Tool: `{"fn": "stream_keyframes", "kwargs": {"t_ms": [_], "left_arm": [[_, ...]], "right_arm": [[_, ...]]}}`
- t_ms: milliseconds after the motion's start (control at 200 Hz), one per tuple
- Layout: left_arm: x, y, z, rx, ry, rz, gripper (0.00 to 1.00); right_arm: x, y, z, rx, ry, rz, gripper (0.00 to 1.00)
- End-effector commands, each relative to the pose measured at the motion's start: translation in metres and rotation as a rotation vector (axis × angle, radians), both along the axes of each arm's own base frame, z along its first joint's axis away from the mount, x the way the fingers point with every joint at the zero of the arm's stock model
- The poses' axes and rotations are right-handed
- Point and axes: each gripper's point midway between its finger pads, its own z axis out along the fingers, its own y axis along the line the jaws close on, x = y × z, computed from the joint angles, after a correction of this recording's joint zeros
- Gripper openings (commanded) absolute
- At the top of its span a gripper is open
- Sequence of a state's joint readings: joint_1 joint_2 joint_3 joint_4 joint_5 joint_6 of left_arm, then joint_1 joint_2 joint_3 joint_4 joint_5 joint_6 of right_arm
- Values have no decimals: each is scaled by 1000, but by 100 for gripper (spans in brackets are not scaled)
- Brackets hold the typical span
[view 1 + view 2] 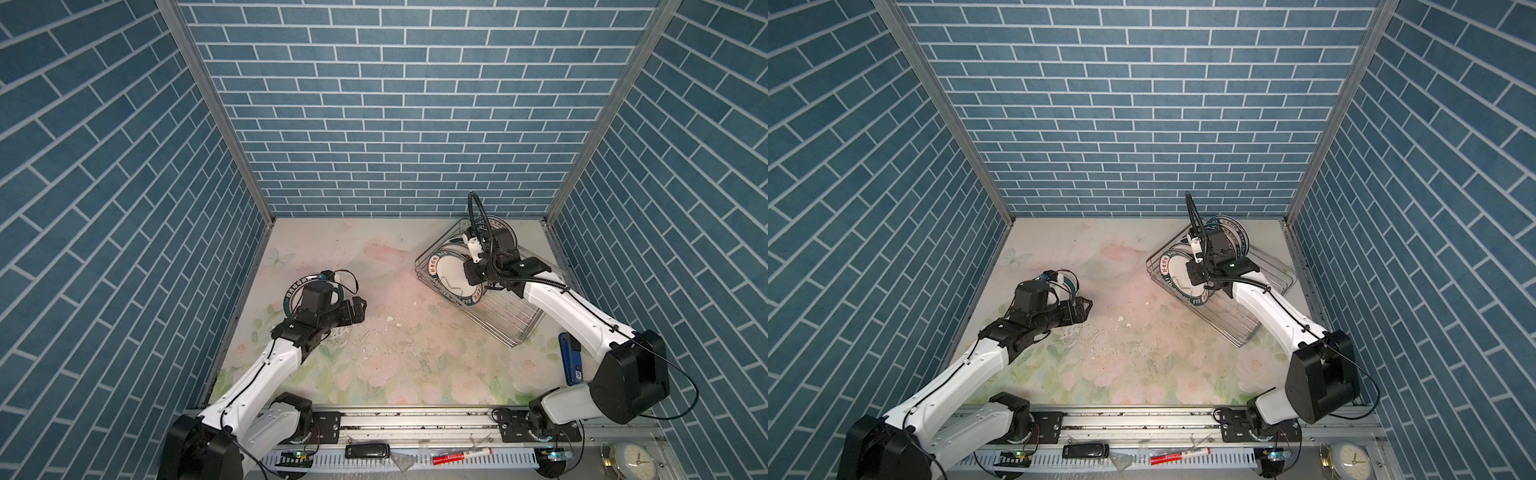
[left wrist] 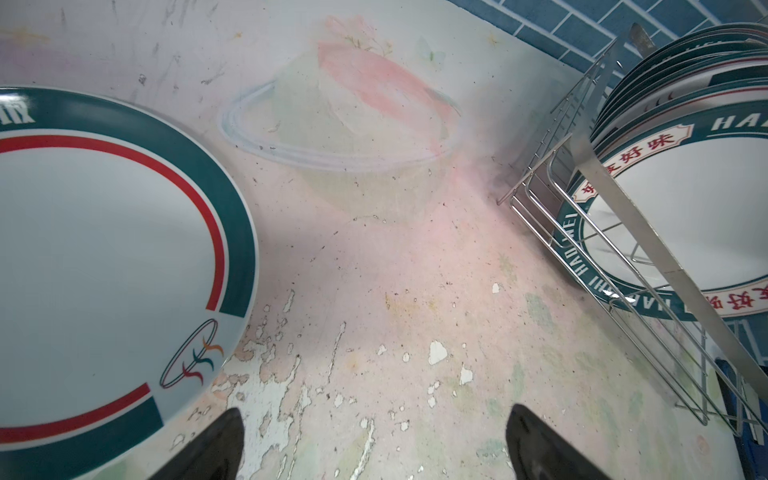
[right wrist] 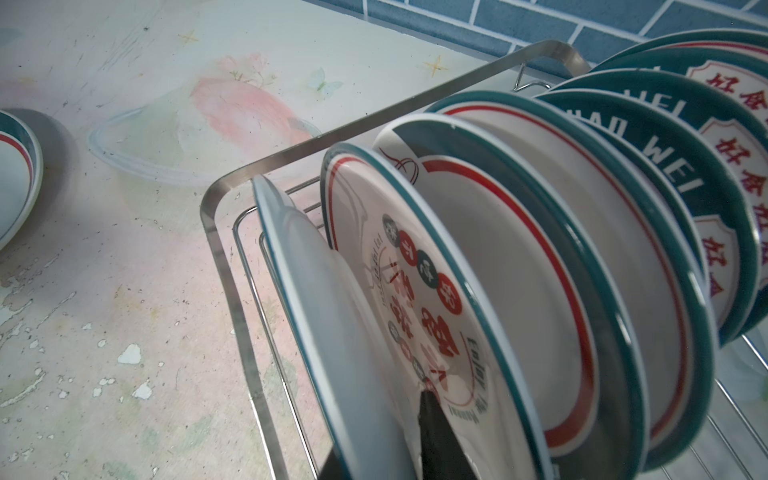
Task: Unload the plates from the dish rack
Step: 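Close the right gripper on the next outermost plate's rim in the rack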
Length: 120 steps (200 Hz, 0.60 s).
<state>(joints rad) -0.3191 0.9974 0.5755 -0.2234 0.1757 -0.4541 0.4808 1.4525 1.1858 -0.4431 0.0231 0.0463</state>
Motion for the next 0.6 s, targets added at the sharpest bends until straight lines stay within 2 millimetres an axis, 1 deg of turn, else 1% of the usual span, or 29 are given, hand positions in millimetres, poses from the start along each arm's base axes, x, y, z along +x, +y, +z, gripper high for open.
{"fn": "stream_keyframes", "kwargs": {"t_ms": [0, 145, 305, 455, 595], "left_arm": [[4, 4, 10, 28, -30, 12, 99], [3, 9, 7, 68, -20, 15, 99], [5, 12, 4, 88, -18, 30, 99], [6, 14, 6, 92, -5, 48, 99], [9, 15, 10, 97, -8, 53, 99]], "right_arm": [[-3, 3, -19, -12, 32, 34, 22], [-2, 2, -23, -16, 34, 31, 20], [-2, 2, -24, -13, 28, 31, 15], [-3, 2, -25, -14, 22, 36, 13], [-4, 1, -19, -9, 8, 37, 11]]}}
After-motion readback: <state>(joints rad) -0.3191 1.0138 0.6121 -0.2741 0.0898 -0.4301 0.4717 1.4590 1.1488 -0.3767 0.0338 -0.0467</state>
